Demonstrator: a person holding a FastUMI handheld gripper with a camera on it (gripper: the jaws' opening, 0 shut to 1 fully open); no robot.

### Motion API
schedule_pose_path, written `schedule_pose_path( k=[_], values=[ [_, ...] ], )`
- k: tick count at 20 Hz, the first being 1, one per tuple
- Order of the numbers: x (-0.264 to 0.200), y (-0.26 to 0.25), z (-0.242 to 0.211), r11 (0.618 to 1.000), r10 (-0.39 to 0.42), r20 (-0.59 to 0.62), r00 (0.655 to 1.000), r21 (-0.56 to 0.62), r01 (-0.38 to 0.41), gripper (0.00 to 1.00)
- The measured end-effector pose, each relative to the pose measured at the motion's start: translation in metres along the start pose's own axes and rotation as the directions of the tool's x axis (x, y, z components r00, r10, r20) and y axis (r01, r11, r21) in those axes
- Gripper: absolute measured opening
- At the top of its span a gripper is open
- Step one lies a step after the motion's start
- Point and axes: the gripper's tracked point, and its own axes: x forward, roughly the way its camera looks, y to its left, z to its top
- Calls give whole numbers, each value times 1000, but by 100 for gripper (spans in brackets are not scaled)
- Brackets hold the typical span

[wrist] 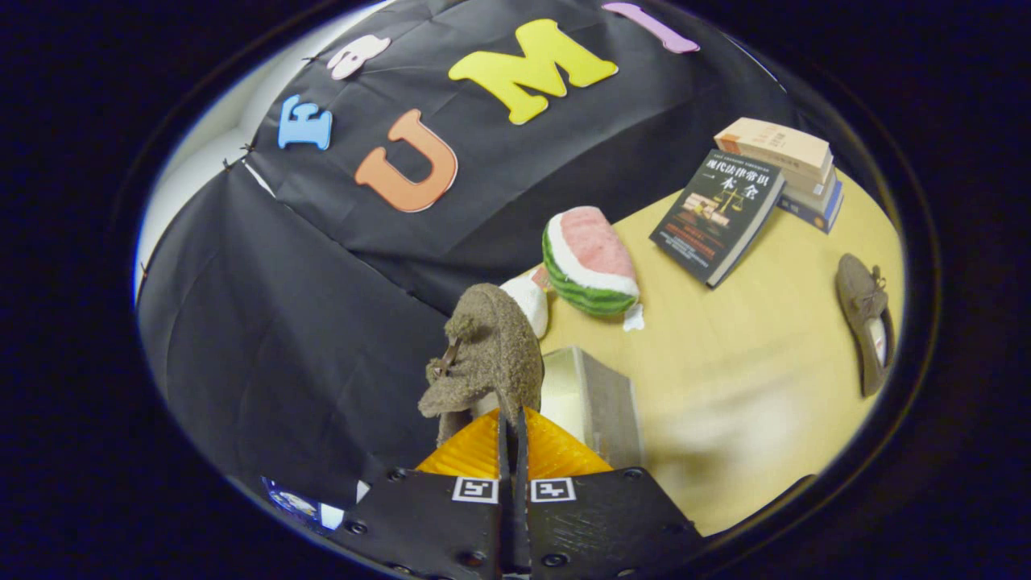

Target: Open the storage box then place both shoes into the box .Put the left shoe in first, then the right shoe, with the right side of both shoes facing outward in a uniform manner.

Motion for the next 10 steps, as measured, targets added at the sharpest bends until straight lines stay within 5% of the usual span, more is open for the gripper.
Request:
schedule_pose_path(
  k=[10],
  values=[
    [75,-9,-84,990,-80,-118,990,107,92,0]
  ],
)
